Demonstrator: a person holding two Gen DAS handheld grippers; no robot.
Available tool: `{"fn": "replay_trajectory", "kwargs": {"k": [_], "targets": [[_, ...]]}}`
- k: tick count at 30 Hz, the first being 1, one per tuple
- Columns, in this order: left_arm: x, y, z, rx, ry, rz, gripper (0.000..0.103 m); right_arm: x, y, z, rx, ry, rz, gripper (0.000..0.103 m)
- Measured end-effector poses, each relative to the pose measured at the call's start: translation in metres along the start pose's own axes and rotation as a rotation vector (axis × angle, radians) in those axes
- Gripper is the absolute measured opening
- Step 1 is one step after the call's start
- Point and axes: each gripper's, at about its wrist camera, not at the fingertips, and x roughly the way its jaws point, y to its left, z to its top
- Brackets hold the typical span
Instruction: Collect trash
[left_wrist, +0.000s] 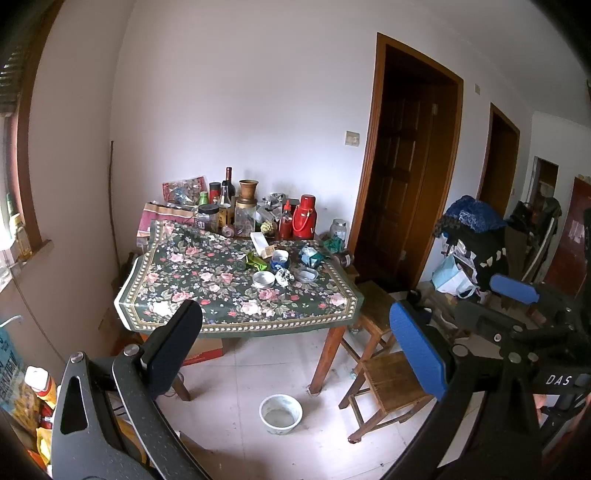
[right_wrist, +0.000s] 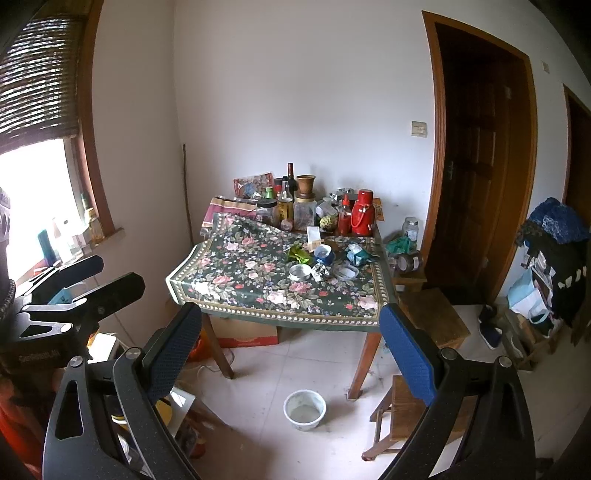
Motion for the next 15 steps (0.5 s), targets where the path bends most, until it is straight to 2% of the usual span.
{"fn": "replay_trajectory", "kwargs": {"k": [15], "targets": [[0.013, -0.011, -0.003, 0.032, 0.004, 0.007, 0.102, 0.003, -0.003, -0.001, 0.0, 0.0, 0.004, 0.096]]}}
